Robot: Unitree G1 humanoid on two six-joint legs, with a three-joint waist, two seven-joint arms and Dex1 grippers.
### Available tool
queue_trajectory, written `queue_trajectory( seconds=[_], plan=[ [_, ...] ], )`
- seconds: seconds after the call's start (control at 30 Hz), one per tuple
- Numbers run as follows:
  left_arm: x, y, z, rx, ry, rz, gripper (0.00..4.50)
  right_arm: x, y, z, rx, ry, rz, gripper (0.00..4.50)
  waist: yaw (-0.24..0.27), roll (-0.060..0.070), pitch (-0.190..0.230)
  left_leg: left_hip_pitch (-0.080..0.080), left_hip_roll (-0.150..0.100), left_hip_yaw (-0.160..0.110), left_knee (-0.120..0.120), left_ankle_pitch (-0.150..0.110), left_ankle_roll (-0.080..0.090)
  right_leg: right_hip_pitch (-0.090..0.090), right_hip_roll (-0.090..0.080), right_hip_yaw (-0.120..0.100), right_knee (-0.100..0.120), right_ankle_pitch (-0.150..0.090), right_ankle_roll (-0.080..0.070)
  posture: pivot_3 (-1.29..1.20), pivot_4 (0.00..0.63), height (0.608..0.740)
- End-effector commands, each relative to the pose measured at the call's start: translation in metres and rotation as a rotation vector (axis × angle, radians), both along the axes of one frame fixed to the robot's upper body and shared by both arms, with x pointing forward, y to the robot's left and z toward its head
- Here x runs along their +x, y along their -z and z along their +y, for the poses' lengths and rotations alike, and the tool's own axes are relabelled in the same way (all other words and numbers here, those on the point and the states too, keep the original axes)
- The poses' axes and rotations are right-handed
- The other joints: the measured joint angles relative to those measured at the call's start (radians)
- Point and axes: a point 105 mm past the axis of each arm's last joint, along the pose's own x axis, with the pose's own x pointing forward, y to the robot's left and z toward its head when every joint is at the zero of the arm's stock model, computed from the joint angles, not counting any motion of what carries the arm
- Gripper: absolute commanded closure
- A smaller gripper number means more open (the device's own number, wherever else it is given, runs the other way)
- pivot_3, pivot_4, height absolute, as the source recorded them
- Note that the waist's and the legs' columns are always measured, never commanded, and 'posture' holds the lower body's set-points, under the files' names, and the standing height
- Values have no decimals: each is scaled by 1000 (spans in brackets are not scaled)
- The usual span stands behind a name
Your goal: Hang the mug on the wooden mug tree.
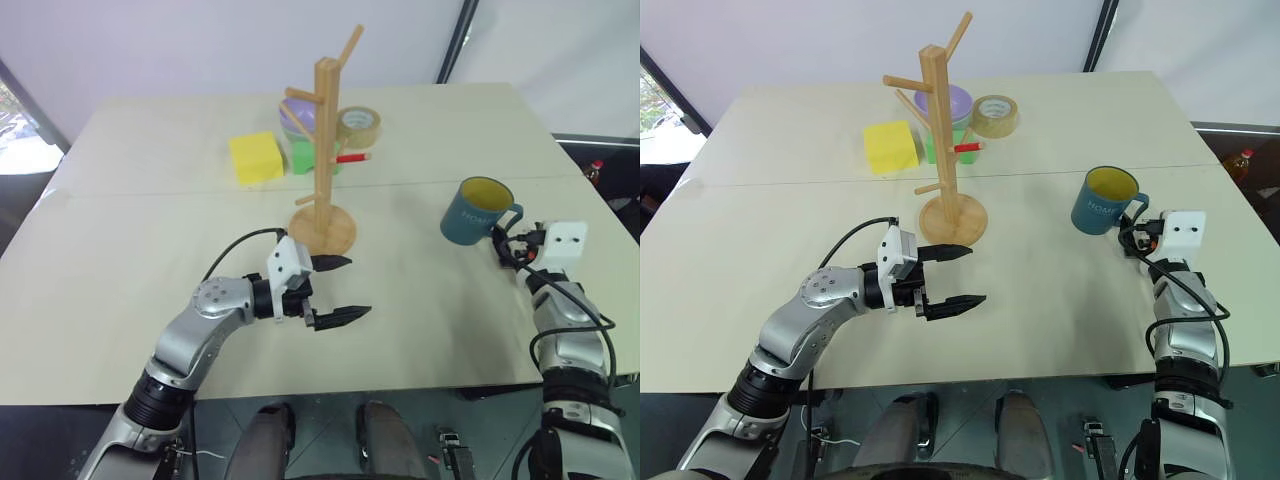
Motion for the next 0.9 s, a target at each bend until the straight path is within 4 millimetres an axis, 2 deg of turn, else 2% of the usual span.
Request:
queue_trajectory(
  seconds=[0.03, 0.1, 0.13, 0.27, 0.43, 0.5, 0.63, 0.7, 0.77, 0.9],
  plan=[
    [-2, -13, 2, -19, -2, -63, 0, 2, -17, 2, -18, -27, -53, 3094, 1, 0, 0, 0, 0, 0, 0, 0, 0, 0, 0, 0, 0, 0, 0, 0, 150, 740],
    [-1, -13, 3, -18, -8, -63, 0, 2, -18, 5, -18, -40, -55, 4171, 1, 0, 0, 0, 0, 0, 0, 0, 0, 0, 0, 0, 0, 0, 0, 0, 150, 740],
    [-1, -13, 4, -17, -12, -63, 0, 2, -18, 6, -18, -47, -57, 4463, 1, 0, 0, 0, 0, 0, 0, 0, 0, 0, 0, 0, 0, 0, 0, 0, 150, 740],
    [0, -12, 7, -16, -30, -62, 0, 1, -24, 15, -36, -92, -69, 4463, 3, 0, 0, 0, 0, 0, 0, 0, 0, 1, 1, -1, 0, 0, 0, 0, 150, 740],
    [10, -14, 20, -18, -97, -65, 0, -6, -43, 42, -175, -232, -76, 4463, -1, 1, 0, 0, 1, 0, 0, 0, 0, 0, 1, 0, 0, 0, 0, 0, 150, 740],
    [16, -16, 31, -25, -143, -69, 0, -11, -60, 61, -264, -335, -94, 4463, -1, 2, 1, 0, 1, 0, 0, 0, 0, -1, 1, 0, 1, 0, 0, 0, 150, 740],
    [32, -26, 59, -55, -254, -76, 0, -28, -107, 117, -345, -620, -146, 4463, -2, 3, 2, 0, 3, 0, 0, 0, 0, -1, 2, 0, 1, 0, 0, 0, 150, 740],
    [37, -31, 74, -71, -289, -86, 0, -36, -125, 142, -399, -741, -150, 4463, -2, 3, 2, 0, 5, -1, 0, 0, 0, -2, 4, 0, 1, 0, -1, 0, 150, 740],
    [39, -38, 86, -91, -308, -93, 0, -38, -138, 158, -433, -817, -141, 4463, 2, 3, 2, 0, 6, -1, 0, 0, 0, -2, 7, 0, 1, 1, -2, 0, 150, 740],
    [40, -50, 100, -125, -325, -99, 0, -34, -150, 175, -518, -893, -108, 4463, 7, 2, 2, -2, 7, -1, 0, 0, 0, -2, 7, 0, -2, 1, -2, 0, 150, 740]
  ],
)
